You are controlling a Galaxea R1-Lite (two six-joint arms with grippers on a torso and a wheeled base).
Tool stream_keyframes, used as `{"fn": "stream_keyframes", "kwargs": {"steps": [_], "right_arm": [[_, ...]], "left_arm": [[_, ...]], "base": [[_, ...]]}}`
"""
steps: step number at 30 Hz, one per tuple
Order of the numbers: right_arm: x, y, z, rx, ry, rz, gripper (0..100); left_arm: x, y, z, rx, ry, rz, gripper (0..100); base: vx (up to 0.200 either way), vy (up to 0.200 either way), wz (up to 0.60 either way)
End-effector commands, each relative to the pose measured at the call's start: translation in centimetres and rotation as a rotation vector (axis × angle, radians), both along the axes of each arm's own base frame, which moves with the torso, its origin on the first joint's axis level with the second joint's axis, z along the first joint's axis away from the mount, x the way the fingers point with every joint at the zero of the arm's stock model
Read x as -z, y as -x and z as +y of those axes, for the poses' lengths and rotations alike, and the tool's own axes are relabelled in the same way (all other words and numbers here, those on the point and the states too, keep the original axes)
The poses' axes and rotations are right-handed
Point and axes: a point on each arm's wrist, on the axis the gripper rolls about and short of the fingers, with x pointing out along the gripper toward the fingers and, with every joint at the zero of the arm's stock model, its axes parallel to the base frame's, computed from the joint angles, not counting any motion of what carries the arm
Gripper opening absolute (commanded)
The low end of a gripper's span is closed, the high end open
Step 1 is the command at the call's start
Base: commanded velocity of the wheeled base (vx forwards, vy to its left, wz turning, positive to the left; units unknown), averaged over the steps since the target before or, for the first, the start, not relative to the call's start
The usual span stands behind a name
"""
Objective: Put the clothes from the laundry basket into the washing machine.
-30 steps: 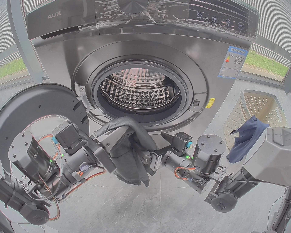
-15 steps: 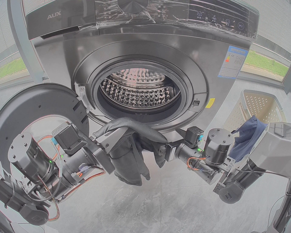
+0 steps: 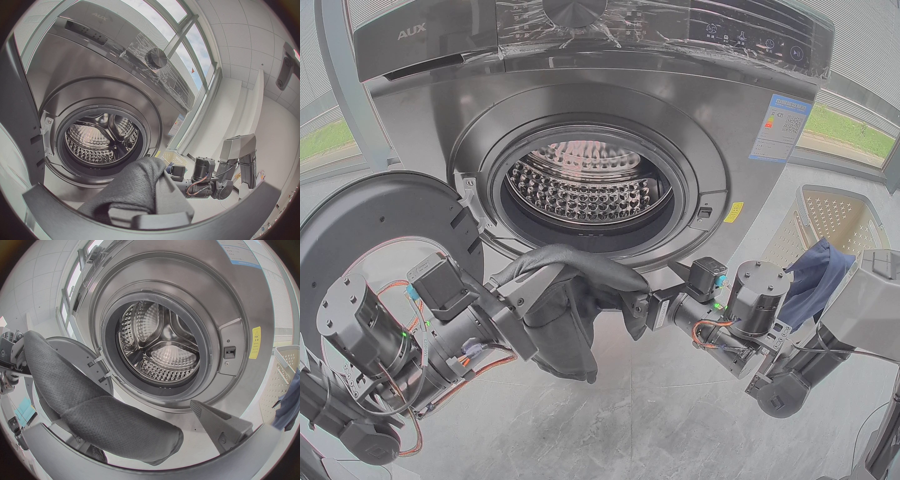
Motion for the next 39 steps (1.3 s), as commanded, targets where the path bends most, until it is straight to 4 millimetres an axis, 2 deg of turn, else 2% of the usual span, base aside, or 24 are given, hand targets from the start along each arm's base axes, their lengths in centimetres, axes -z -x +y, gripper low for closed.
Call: {"fn": "stream_keyframes", "kwargs": {"steps": [1, 18, 31, 39], "right_arm": [[0.1, 0.1, 0.2, -0.005, 0.001, 0.001, 100], [0.1, 0.7, 0.8, -0.028, -0.004, -0.002, 100], [3.4, 1.9, 3.0, -0.096, 0.029, 0.034, 100], [2.8, 2.5, 3.9, -0.127, 0.009, 0.012, 100]], "left_arm": [[0.1, 0.0, 0.0, 0.000, -0.002, 0.002, 0], [0.1, 0.0, 0.0, 0.000, -0.003, 0.003, 0], [0.1, -0.1, 0.0, -0.003, -0.004, 0.002, 0], [0.1, -0.1, 0.1, -0.007, -0.004, 0.004, 0]], "base": [[0.000, 0.000, 0.00], [0.000, 0.000, 0.00], [0.000, 0.000, 0.00], [0.000, 0.000, 0.00]]}}
